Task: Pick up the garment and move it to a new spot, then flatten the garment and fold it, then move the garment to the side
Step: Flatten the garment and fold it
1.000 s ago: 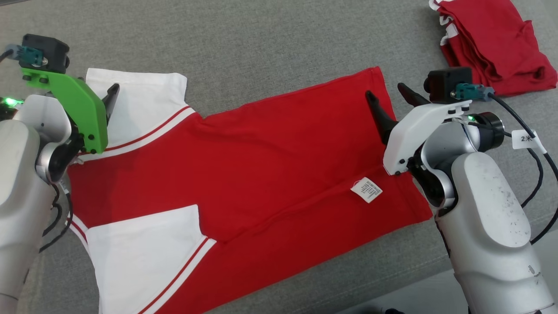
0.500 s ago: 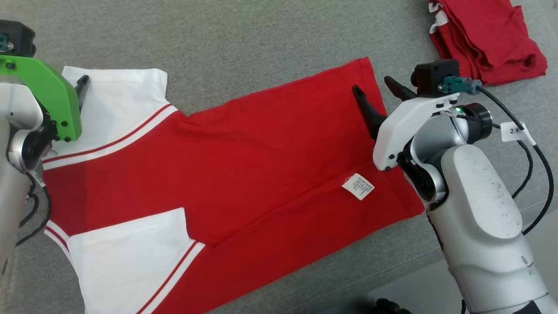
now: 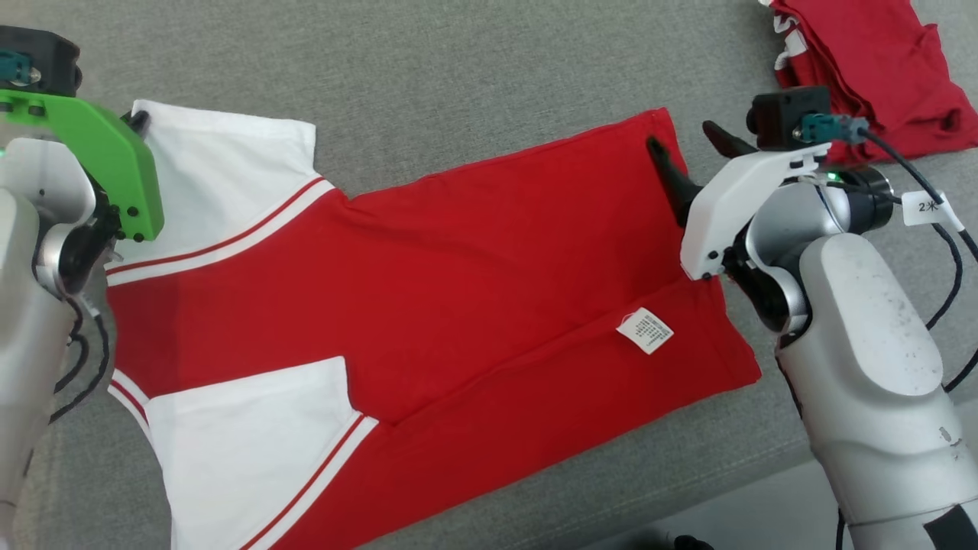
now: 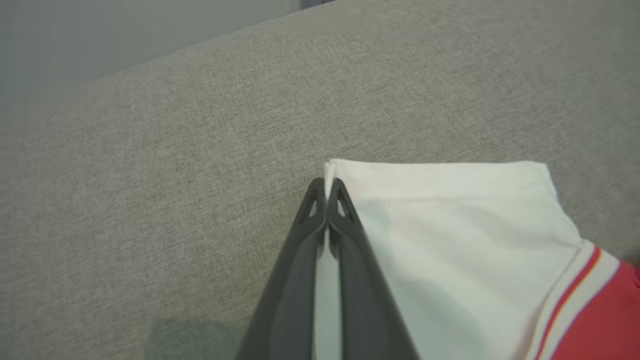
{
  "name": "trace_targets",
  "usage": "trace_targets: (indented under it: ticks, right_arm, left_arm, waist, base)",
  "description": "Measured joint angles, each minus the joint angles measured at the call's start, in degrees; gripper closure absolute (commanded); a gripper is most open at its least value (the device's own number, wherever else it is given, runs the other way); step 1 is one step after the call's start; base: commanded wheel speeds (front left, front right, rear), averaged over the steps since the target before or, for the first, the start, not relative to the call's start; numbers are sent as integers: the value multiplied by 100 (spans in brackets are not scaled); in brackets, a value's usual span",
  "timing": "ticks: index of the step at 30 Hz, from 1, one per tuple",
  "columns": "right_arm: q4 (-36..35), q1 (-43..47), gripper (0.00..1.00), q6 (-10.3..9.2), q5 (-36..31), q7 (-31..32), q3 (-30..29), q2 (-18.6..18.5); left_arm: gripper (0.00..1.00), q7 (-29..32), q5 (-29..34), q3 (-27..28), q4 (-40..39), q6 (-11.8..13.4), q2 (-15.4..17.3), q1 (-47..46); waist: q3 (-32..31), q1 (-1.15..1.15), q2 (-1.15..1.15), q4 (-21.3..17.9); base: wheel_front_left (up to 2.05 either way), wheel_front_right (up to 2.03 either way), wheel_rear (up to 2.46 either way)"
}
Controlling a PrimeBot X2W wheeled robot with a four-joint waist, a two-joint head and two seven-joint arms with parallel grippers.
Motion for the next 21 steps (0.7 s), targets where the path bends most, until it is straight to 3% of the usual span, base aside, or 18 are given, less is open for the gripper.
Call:
trace_targets:
  ticks: [12,21]
  right_arm:
    - [929,-585,0,0,-122,944,-223,-590]
    - [1828,-828,0,0,-102,1267,-226,-809]
  left_arm:
    - [100,-648,-193,-201,-760,-208,-532,174]
    - [100,-801,-109,-330,-1625,-51,-570,552]
  waist:
    - [-292,0,0,728]
    - [-348,0,0,1301]
  base:
    - [0,0,0]
    - [0,0,0]
